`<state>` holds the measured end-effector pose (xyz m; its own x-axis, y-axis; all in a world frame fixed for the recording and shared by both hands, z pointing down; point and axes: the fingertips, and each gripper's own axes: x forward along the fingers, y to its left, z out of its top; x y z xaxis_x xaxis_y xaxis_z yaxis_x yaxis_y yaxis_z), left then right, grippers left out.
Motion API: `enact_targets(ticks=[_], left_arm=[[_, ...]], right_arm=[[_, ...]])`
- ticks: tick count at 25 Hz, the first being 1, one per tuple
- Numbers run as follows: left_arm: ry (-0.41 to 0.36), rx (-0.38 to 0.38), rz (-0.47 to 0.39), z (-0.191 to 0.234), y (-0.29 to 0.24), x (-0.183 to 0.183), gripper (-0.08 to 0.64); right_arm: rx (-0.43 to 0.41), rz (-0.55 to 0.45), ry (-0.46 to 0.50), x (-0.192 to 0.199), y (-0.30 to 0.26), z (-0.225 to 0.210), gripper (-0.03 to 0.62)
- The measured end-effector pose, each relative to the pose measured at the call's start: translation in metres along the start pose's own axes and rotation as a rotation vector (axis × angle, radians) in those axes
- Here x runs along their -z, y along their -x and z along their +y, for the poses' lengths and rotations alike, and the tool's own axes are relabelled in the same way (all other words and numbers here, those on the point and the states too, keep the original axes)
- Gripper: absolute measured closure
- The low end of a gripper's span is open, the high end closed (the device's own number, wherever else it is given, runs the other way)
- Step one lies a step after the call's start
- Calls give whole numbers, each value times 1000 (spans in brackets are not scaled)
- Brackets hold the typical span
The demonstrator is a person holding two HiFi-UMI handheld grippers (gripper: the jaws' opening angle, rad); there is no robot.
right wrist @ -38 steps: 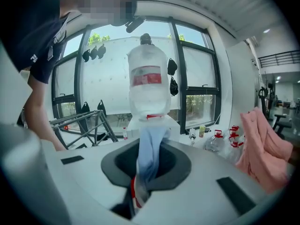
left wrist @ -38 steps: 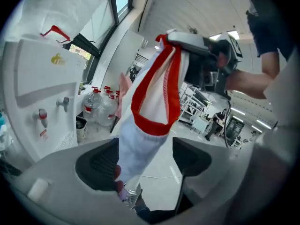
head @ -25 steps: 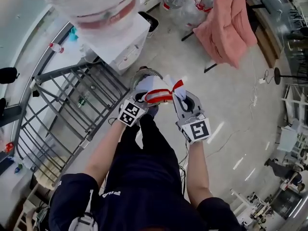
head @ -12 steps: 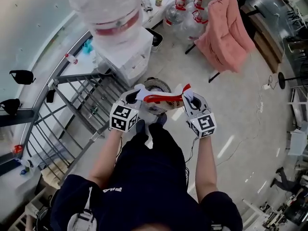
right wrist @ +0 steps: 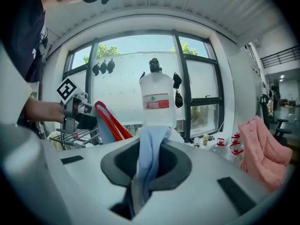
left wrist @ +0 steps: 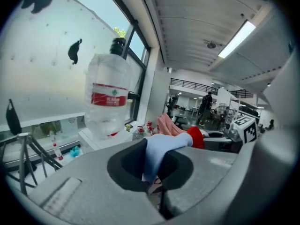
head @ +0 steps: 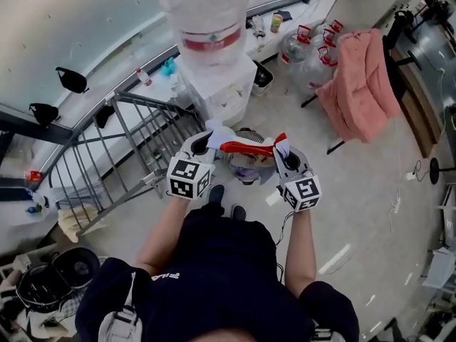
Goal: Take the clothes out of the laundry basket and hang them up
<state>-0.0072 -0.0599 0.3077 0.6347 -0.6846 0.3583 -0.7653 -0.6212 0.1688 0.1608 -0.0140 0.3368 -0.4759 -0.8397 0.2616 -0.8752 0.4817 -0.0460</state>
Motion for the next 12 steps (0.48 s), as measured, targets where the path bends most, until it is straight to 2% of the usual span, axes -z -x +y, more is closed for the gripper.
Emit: enact_targets(ticks=[7,12], left_arm=[[58,-261,-85,12,73,13,537],[103,-474,-118,21,158,29,537]], right_arm=[[-169,-17,41,-31,-9,44,555],[-356,-42,77,-53,-22,106,555]])
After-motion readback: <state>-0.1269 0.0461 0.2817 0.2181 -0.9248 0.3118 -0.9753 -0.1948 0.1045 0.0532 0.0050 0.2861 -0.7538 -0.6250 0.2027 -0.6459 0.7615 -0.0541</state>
